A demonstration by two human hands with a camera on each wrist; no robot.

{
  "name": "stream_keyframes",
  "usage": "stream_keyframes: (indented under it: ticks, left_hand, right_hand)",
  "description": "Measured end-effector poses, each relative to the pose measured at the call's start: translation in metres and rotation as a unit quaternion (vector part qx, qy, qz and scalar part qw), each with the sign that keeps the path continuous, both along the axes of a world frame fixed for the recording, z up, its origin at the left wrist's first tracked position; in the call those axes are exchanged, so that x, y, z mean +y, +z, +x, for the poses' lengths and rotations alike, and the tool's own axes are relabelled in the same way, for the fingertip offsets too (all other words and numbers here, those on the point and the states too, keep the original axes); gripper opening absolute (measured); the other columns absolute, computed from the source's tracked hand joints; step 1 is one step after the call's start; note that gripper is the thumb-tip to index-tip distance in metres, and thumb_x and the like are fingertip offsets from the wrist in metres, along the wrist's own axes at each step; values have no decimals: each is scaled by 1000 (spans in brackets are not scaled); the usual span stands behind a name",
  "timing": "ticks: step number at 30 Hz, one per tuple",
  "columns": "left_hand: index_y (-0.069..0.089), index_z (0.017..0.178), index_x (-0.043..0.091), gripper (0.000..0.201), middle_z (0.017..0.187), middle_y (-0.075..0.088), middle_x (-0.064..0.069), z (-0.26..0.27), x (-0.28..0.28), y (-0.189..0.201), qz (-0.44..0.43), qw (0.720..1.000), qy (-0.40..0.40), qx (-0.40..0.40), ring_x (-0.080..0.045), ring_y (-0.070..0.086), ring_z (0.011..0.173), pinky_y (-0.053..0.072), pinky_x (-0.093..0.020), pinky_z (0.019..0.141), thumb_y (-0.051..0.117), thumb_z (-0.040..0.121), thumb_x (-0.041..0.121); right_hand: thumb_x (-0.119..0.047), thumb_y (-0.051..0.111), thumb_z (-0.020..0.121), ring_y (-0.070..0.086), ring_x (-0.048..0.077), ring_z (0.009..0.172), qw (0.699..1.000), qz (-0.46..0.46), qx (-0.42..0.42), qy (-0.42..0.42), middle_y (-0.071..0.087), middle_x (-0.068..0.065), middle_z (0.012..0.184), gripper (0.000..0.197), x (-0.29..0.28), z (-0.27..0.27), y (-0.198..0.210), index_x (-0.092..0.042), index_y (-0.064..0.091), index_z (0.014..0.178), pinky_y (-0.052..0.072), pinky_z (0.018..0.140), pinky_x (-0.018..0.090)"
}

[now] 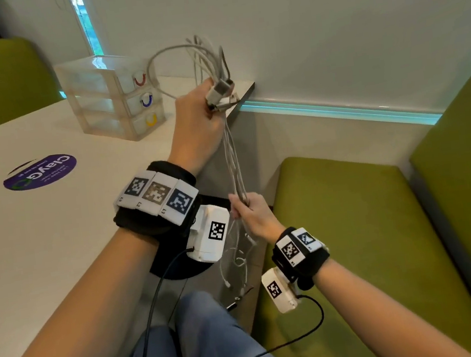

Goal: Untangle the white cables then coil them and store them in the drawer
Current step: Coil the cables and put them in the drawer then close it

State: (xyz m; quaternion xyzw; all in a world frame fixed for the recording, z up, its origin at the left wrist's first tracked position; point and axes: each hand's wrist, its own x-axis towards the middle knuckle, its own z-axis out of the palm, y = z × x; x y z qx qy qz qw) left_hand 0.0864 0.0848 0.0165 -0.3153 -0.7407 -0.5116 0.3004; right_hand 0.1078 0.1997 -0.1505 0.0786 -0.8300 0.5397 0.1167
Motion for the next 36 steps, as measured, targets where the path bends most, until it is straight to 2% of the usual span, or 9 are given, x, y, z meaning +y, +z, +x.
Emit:
stream_keyframes:
  ticks: [8,11,13,16,18,22,26,31,36]
  left_hand:
    - [61,71,-5,23,60,46,5,-6,-1,24,91,991,32,98,11,43,52,31,-6,52,53,88,10]
    - [58,69,0,22,58,42,8,-8,-1,24,68,992,46,97,10,43,51,29,-6,51,53,89,9]
    - [57,70,3,20,57,42,7,-9,1,16,28,996,55,71,8,44,50,29,-6,50,53,89,8]
    - [60,77,-5,18,60,46,2,-8,2,5,-2,998,56,22,4,40,53,31,-8,52,52,89,5]
    - [61,79,-4,16,64,49,-2,-6,3,-1,-13,998,59,5,-8,41,54,31,-7,53,52,90,4]
    - [60,80,-6,15,68,57,-17,-3,7,-14,-38,998,46,-16,-21,46,63,33,-19,56,51,89,2]
    - [62,85,-7,15,75,65,-24,1,12,-21,-57,997,42,-14,-35,58,70,45,-41,66,47,83,-5]
    - [58,77,-5,18,65,56,-15,2,7,-20,-33,998,54,-20,-27,47,61,39,-21,56,51,89,6]
    - [62,79,-9,25,76,66,-22,-8,2,-26,-53,997,48,-38,-33,61,72,48,-42,66,54,90,12]
  right_hand:
    - [-29,46,96,45,7,41,992,58,-105,-39,44,-1,49,44,4,3,-44,-18,39,53,37,52,25]
    - [-30,58,88,40,6,52,986,111,-108,-55,44,-5,56,36,10,1,-49,-21,41,57,32,52,13]
    - [-27,69,79,48,4,64,987,100,-128,-11,55,-4,72,19,12,2,-40,-19,52,77,37,62,10]
    - [-24,78,72,49,6,105,981,73,-152,93,52,-2,117,74,19,3,-20,-17,35,131,36,87,11]
    - [-30,79,69,47,7,114,989,40,-98,107,49,-4,122,90,18,6,-5,-23,24,139,34,89,5]
    - [-44,68,70,57,10,110,996,-32,13,83,61,-7,108,58,4,10,21,-25,48,122,43,99,22]
    - [-17,51,93,57,18,61,994,-64,39,74,58,5,68,10,-16,9,32,-9,55,90,51,69,36]
    - [-14,36,99,36,3,46,995,-82,26,40,39,-2,56,26,-27,13,22,-18,44,74,36,48,15]
    - [-17,38,98,41,4,47,998,-14,-23,61,43,0,58,24,-19,24,-6,-20,41,75,40,51,17]
